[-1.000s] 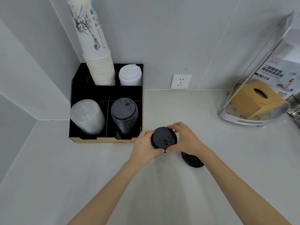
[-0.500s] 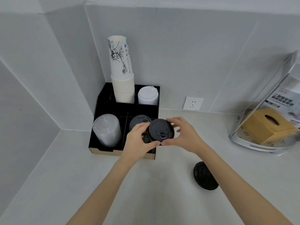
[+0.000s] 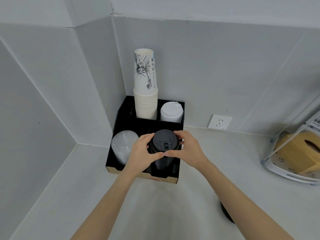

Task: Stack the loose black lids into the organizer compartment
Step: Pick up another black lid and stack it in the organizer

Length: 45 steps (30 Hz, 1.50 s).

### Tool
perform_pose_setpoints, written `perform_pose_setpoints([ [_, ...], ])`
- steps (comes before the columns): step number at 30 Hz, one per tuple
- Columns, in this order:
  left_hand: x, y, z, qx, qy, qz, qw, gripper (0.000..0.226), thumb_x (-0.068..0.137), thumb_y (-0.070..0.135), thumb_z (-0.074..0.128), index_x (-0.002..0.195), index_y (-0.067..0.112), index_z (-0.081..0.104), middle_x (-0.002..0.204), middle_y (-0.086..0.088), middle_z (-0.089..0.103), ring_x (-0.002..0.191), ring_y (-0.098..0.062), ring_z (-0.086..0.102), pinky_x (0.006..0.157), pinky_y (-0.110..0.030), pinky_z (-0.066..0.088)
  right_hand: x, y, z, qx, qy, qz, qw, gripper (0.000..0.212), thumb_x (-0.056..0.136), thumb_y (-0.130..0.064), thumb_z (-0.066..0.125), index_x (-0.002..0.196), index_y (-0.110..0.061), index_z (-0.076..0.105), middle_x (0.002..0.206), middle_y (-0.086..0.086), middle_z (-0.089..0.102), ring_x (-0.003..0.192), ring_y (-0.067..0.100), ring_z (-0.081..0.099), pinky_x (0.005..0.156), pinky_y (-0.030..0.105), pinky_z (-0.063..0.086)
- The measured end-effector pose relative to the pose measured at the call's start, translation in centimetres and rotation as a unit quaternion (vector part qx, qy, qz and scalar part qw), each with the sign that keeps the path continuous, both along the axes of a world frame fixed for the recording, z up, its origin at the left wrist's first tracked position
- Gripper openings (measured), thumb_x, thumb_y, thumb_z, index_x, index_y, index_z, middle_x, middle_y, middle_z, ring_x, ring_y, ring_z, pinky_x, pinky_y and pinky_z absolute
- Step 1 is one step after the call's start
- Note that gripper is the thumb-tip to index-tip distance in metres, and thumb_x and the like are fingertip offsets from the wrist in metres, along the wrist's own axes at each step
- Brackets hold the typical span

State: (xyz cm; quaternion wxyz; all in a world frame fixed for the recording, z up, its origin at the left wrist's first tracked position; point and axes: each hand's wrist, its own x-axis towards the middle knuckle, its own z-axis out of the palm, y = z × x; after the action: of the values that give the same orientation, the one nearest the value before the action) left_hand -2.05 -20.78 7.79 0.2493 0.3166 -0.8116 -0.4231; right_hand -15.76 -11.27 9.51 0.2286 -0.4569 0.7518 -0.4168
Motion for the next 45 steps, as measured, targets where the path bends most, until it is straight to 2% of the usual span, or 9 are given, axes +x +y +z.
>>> perform_pose_setpoints([
  [6, -0.2, -0.5, -1.8, 0.02, -0.021, 0.019, 0.999, 0.073, 0.064, 0.02, 0.079, 0.128, 0.014, 0.043, 0.129, -0.009, 0.049, 0.112, -0.013, 0.046, 0.09, -0.024, 0.039, -0.1, -0.4, -1.4, 0.015, 0.007, 0.011, 1.0, 0.076, 0.059, -0.024, 0.084, 0.124, -0.013, 0.047, 0.124, 0.009, 0.048, 0.111, 0.017, 0.046, 0.097, 0.028, 0.038],
  [12, -0.3, -0.7, -2.4, 0.024, -0.044, 0.022, 0.999, 0.075, 0.064, 0.023, 0.078, 0.129, 0.014, 0.042, 0.126, -0.009, 0.05, 0.114, -0.02, 0.049, 0.094, -0.03, 0.043, -0.3, -0.5, -2.0, 0.043, 0.01, 0.023, 0.999, 0.076, 0.063, -0.025, 0.08, 0.128, -0.013, 0.042, 0.126, 0.009, 0.047, 0.109, 0.014, 0.045, 0.093, 0.024, 0.036],
  [19, -0.6, -0.3, -2.3, 0.016, -0.05, 0.011, 0.999, 0.072, 0.067, 0.021, 0.076, 0.13, 0.018, 0.041, 0.126, -0.007, 0.049, 0.106, -0.011, 0.045, 0.092, -0.027, 0.039, -0.4, 0.0, -2.4, 0.05, -0.012, 0.016, 0.999, 0.075, 0.068, -0.021, 0.077, 0.132, -0.013, 0.038, 0.129, 0.009, 0.047, 0.115, 0.017, 0.045, 0.092, 0.023, 0.034],
  [24, -0.5, -0.3, -2.1, 0.021, -0.068, 0.009, 0.997, 0.073, 0.069, 0.021, 0.074, 0.132, 0.018, 0.039, 0.129, -0.009, 0.049, 0.117, -0.02, 0.046, 0.098, -0.035, 0.041, -0.1, 0.2, -1.7, 0.048, 0.0, 0.038, 0.998, 0.067, 0.07, -0.015, 0.075, 0.128, -0.011, 0.043, 0.125, 0.01, 0.052, 0.104, 0.01, 0.042, 0.085, 0.015, 0.03],
  [28, -0.4, -0.1, -1.9, 0.03, -0.071, 0.004, 0.997, 0.074, 0.069, 0.021, 0.074, 0.133, 0.018, 0.037, 0.129, -0.01, 0.048, 0.117, -0.02, 0.046, 0.093, -0.029, 0.038, -0.1, 0.2, -1.6, 0.031, 0.008, 0.032, 0.999, 0.068, 0.068, -0.014, 0.077, 0.127, -0.007, 0.044, 0.126, 0.012, 0.055, 0.117, 0.025, 0.049, 0.091, 0.023, 0.036],
  [31, -0.4, 0.0, -1.6, 0.031, -0.07, 0.002, 0.997, 0.076, 0.069, 0.02, 0.074, 0.134, 0.017, 0.035, 0.131, -0.011, 0.046, 0.12, -0.021, 0.044, 0.095, -0.03, 0.036, -0.2, 0.3, -1.9, 0.043, -0.002, 0.023, 0.999, 0.082, 0.068, -0.018, 0.076, 0.137, -0.011, 0.031, 0.14, 0.01, 0.042, 0.129, 0.025, 0.038, 0.107, 0.035, 0.033],
  [33, -0.3, 0.4, -1.4, 0.024, -0.075, 0.001, 0.997, 0.08, 0.07, 0.021, 0.074, 0.136, 0.015, 0.03, 0.137, -0.012, 0.043, 0.126, -0.022, 0.04, 0.101, -0.031, 0.034, -0.3, 0.9, -1.9, 0.047, -0.004, 0.017, 0.999, 0.085, 0.07, -0.021, 0.075, 0.139, -0.014, 0.026, 0.144, 0.008, 0.037, 0.132, 0.023, 0.034, 0.111, 0.039, 0.03],
  [38, -0.2, 1.0, -1.3, -0.012, -0.083, 0.014, 0.996, 0.085, 0.07, 0.027, 0.074, 0.138, 0.015, 0.025, 0.144, -0.01, 0.034, 0.133, -0.022, 0.03, 0.108, -0.032, 0.026, -0.7, 2.4, -1.7, 0.048, -0.022, -0.004, 0.999, 0.081, 0.073, -0.023, 0.073, 0.139, -0.018, 0.027, 0.143, 0.005, 0.039, 0.128, 0.02, 0.039, 0.104, 0.033, 0.034],
  [45, -1.3, 5.8, -0.3, -0.126, 0.01, 0.031, 0.992, 0.054, 0.071, 0.023, 0.073, 0.119, 0.014, 0.051, 0.123, -0.007, 0.053, 0.115, -0.022, 0.046, 0.097, -0.023, 0.034, -2.4, 8.5, -1.9, 0.044, -0.027, -0.065, 0.997, 0.058, 0.079, -0.026, 0.067, 0.131, -0.02, 0.04, 0.122, 0.0, 0.055, 0.109, 0.015, 0.053, 0.088, 0.024, 0.039],
])
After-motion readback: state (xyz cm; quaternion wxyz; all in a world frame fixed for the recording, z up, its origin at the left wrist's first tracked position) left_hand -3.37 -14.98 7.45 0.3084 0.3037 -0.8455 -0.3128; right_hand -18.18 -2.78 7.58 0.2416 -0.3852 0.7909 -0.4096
